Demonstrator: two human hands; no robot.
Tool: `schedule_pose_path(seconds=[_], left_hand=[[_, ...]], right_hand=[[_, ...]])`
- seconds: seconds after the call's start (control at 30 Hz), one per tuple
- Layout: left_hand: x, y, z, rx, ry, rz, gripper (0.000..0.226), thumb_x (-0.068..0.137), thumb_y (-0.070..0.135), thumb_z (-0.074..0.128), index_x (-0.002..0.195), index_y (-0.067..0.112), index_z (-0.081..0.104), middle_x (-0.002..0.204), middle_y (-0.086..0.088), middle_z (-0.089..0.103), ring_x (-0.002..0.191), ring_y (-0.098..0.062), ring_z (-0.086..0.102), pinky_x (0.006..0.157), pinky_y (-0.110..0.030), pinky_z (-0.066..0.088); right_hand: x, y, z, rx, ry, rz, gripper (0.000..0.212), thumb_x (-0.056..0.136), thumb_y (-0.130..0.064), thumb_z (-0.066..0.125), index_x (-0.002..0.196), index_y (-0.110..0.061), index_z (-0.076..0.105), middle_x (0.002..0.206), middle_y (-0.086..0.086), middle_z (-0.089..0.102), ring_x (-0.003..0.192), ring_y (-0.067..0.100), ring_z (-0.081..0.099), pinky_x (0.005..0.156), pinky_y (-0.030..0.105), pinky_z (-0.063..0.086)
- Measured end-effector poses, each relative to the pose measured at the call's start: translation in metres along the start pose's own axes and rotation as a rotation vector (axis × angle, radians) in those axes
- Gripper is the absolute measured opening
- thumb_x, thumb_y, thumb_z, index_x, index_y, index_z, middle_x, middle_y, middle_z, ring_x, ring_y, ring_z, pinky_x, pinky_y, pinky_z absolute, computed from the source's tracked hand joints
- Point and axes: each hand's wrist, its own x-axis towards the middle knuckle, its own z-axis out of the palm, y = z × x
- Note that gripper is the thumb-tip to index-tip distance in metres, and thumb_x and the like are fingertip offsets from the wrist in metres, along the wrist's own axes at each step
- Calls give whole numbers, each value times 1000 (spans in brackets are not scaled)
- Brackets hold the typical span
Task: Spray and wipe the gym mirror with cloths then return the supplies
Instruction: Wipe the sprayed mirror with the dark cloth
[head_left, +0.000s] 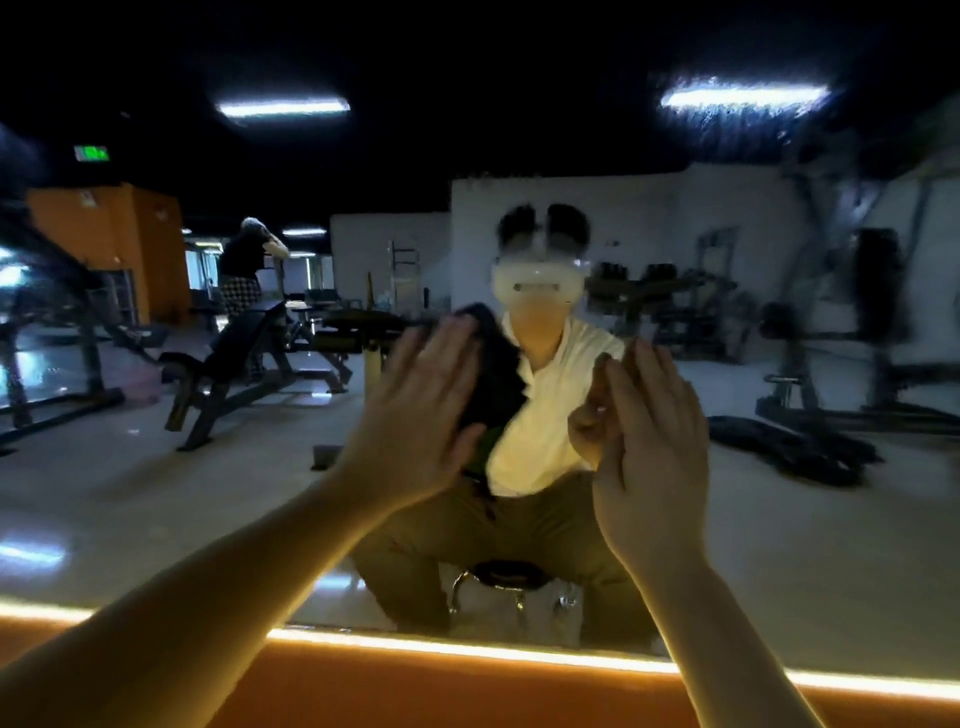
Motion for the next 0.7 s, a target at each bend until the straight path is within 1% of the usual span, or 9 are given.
schedule_pose_path(seconds=[0.07,0.1,0.17,0.23,0.37,0.47,0.53,0.63,0.7], left_hand=[[-19,-42,-10,55,23,-103,76,106,51,28,155,-7,25,166,-30,18,158,-39,9,129,-55,4],[-26,-60,-16,57,28,-168,76,107,50,24,156,-9,26,167,-32,17,158,-40,10,129,-58,8],[-28,-80,-26,17,54,-308,78,109,50,22,159,-9,19,169,-32,8,159,-42,7,127,-60,13],[-21,-85,-32,-10,95,-383,78,109,48,26,160,-10,15,169,-32,3,159,-42,2,129,-57,9],[11,-66,-31,-70,154,-334,77,109,43,32,159,-12,14,169,-32,3,159,-40,-2,130,-46,-3],[34,-38,-20,-167,170,-292,76,110,43,29,161,-8,7,170,-29,3,160,-38,-2,130,-53,8],[56,-12,-20,-209,200,-236,76,110,42,34,162,-4,4,170,-27,1,160,-37,-3,131,-50,5],[93,31,-25,-222,202,-116,74,111,40,34,164,-2,3,171,-25,-4,160,-36,-6,131,-49,1],[112,58,-29,-245,192,-73,71,111,39,30,164,-2,5,171,-25,-3,160,-36,-7,131,-50,3]], right_hand=[[4,-7,0,-27,7,-1,56,98,-15,38,153,-8,46,166,13,31,156,31,23,124,58,24],[7,-10,-1,-48,6,-9,56,99,-17,37,154,-8,45,167,13,29,157,31,22,124,58,24],[16,-13,-4,-115,4,-33,56,99,-19,40,154,-7,43,168,15,26,157,33,21,125,57,23],[29,-14,-9,-176,4,-57,57,98,-18,45,153,-6,42,167,19,26,156,35,22,127,55,19],[51,-7,-16,-279,-68,-74,57,98,-20,43,153,-3,42,165,20,30,155,35,24,129,44,4],[50,-1,-21,-276,-161,-98,60,101,-28,28,157,-6,39,169,16,24,158,30,17,126,53,23],[52,3,-27,-252,-190,-124,61,102,-32,23,155,-8,42,169,14,26,157,29,19,123,54,30],[58,12,-37,-200,-201,-175,61,100,-32,25,151,-8,48,163,13,37,153,30,32,120,49,33],[64,20,-47,-144,-184,-160,58,100,-31,27,147,-8,53,156,12,48,145,28,44,117,51,40]])
